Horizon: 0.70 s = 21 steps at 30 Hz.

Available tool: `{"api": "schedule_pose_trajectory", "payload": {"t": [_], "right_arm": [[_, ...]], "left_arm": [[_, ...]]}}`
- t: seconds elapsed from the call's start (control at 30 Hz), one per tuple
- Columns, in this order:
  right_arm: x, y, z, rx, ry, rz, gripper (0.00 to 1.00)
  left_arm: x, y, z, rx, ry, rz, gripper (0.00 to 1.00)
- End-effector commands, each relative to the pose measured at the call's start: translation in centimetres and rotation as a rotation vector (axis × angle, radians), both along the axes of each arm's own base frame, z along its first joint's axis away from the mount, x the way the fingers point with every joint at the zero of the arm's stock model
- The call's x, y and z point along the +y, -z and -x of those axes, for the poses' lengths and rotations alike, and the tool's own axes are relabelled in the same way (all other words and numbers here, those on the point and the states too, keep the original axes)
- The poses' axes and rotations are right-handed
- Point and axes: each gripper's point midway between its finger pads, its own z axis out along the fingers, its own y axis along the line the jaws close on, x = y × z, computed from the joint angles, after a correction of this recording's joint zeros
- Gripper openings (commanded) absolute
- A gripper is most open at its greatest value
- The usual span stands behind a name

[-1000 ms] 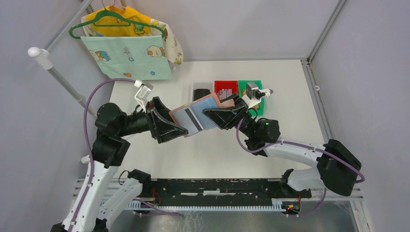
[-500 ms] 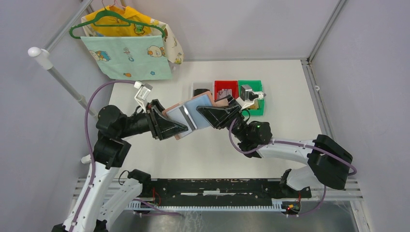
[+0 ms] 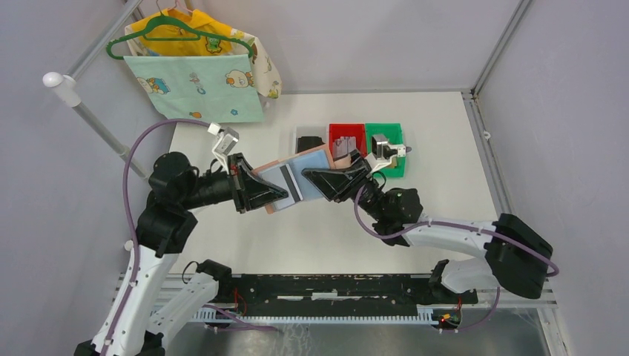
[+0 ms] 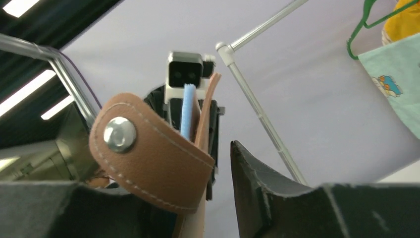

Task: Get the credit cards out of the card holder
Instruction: Remove the credit card from the card holder.

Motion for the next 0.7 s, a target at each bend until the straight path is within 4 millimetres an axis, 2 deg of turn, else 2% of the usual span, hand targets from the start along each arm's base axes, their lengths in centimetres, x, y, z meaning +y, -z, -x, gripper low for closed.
{"api": "schedule_pose_trajectory", "payload": {"t": [0.0, 0.03, 0.1, 0.27, 0.33, 0.47, 0.5, 0.63, 0.67], "right_arm": [[-0.6, -1.1, 1.1, -0.177, 0.039, 0.196, 0.48], [0.4, 0.3, 0.6, -0.193, 0.057, 0.321, 0.50], [1.4, 1.0, 0.5, -0.239, 0.057, 0.472, 0.53], [2.4, 1.5, 1.6, -0.336, -0.027, 0.630, 0.54], [2.8, 1.4, 1.6, -0.351, -0.051, 0.674, 0.51], [3.3, 2.1, 1.0, -0.337, -0.066, 0.785, 0.37], [3.3, 2.8, 0.8, -0.329, -0.066, 0.827, 0.37], [3.0, 2.6, 0.1, -0.341, -0.032, 0.892, 0.34], [2.8, 3.2, 0.2, -0.342, -0.042, 0.922, 0.34]], "left_arm": [[1.0, -0.4, -0.1, -0.250, 0.025, -0.169, 0.02], [1.2, -0.1, -0.1, -0.275, 0.041, -0.204, 0.02], [1.4, 0.7, 0.1, -0.281, 0.075, -0.261, 0.02], [1.6, 1.4, 0.0, -0.308, 0.120, -0.321, 0.02], [1.6, 1.3, 0.0, -0.321, 0.123, -0.326, 0.02], [1.9, 0.9, -0.1, -0.360, 0.121, -0.347, 0.02], [2.0, 0.9, 0.0, -0.368, 0.122, -0.354, 0.02], [2.3, 0.8, 0.0, -0.393, 0.120, -0.383, 0.02], [2.4, 0.8, 0.0, -0.400, 0.121, -0.387, 0.02]]}}
